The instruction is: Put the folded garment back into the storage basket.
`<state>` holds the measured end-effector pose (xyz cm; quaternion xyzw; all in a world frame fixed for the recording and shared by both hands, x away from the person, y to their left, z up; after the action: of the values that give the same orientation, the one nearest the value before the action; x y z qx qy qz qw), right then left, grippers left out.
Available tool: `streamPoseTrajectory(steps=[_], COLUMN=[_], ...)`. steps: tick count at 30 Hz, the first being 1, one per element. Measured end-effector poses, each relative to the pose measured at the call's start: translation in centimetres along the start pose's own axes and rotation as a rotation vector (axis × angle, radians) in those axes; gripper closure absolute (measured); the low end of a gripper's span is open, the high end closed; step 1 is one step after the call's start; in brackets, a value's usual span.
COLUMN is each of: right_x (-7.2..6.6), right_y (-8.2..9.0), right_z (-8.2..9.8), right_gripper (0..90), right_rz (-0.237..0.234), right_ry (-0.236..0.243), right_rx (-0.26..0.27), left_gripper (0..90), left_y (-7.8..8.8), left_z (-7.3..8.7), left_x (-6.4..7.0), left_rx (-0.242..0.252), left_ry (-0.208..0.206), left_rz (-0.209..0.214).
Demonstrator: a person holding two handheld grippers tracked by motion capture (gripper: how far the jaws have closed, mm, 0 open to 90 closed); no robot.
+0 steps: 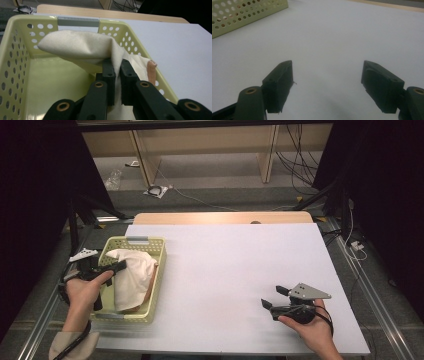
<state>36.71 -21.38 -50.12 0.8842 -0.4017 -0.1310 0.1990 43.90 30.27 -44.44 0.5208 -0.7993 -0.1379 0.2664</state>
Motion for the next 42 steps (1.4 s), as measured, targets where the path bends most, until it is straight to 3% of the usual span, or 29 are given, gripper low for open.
streamPoseTrajectory(steps=[9,22,28,42], right_x=[-0.1,-0.1,0.0,0.1], right_y=[0.0,0.0,0.0,0.0], right_z=[-0.1,-0.1,-0.1,0.0], right_gripper=[26.5,26.7,26.8,26.8], right_rz=[0.002,0.003,0.004,0.008], right_ry=[0.000,-0.002,-0.008,-0.006], right_rx=[0.005,0.005,0.008,-0.003], left_gripper=[83.7,83.4,83.3,82.4], left_y=[-1.5,-2.2,-3.1,-4.6], left_z=[1.0,2.0,2.9,3.8], left_x=[-1.1,-2.8,-3.6,-4.7], left_rx=[-0.100,-0.196,-0.268,-0.347], left_ry=[0.011,0.078,0.096,0.120], left_rz=[-0.027,-0.067,-0.104,-0.149])
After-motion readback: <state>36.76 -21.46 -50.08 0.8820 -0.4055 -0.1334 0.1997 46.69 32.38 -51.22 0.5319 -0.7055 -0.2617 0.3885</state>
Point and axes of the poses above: each handheld gripper's, and its own axes: y roughly backward along the jaws, z roughly out of its underside, x roughly to its right, the point moved 6 cm from there along -y, roughly forward along the jaws, and after that the axes turned 1 degree about x, right-handed, at the moved point
